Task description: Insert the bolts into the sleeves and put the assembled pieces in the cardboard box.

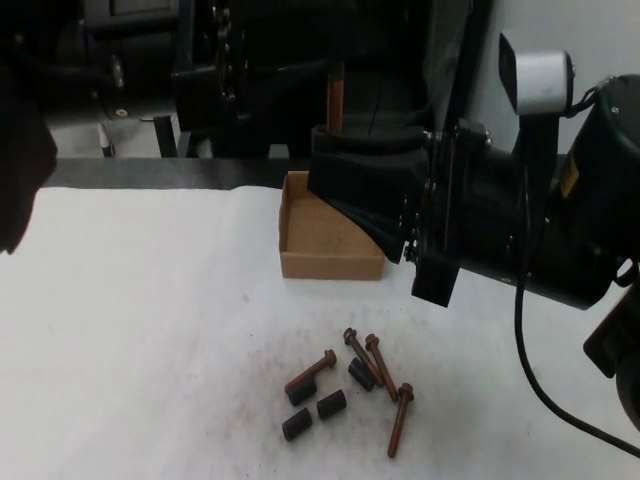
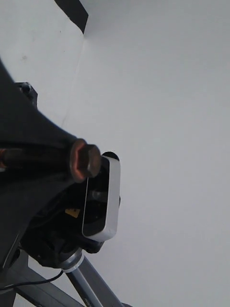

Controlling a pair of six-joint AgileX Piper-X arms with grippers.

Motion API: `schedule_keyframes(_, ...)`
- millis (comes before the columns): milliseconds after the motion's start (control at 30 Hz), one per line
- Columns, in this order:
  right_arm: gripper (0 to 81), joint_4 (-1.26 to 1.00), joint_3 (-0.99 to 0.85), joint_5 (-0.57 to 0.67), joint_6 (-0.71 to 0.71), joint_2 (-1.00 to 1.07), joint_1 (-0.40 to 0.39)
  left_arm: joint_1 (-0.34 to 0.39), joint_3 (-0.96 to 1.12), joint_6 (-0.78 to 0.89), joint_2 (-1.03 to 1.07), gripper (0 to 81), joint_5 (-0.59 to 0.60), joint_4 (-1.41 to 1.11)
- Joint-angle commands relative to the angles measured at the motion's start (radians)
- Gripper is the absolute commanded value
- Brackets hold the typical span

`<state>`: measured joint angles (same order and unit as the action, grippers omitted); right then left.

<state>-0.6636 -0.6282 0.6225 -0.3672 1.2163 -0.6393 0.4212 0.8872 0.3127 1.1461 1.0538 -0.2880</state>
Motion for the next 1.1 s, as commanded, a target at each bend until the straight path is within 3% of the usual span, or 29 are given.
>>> schedule_keyframes(0, 0.8, -0.005, -0.01, -0.018, -0.005, -0.014, -0.001, 0.002, 0.006, 0.009, -0.007, 0.3, -0.017, -0.012)
schedule_keyframes(233, 0.8, -0.005, -0.01, -0.018, -0.005, -0.014, -0.001, 0.002, 0.006, -0.077, -0.007, 0.3, -0.099, 0.069)
schedule_keyframes(1067, 0.8, -0.005, -0.016, -0.024, -0.005, -0.014, 0.023, 0.002, 0.006, -0.04, -0.01, 0.3, -0.065, 0.074)
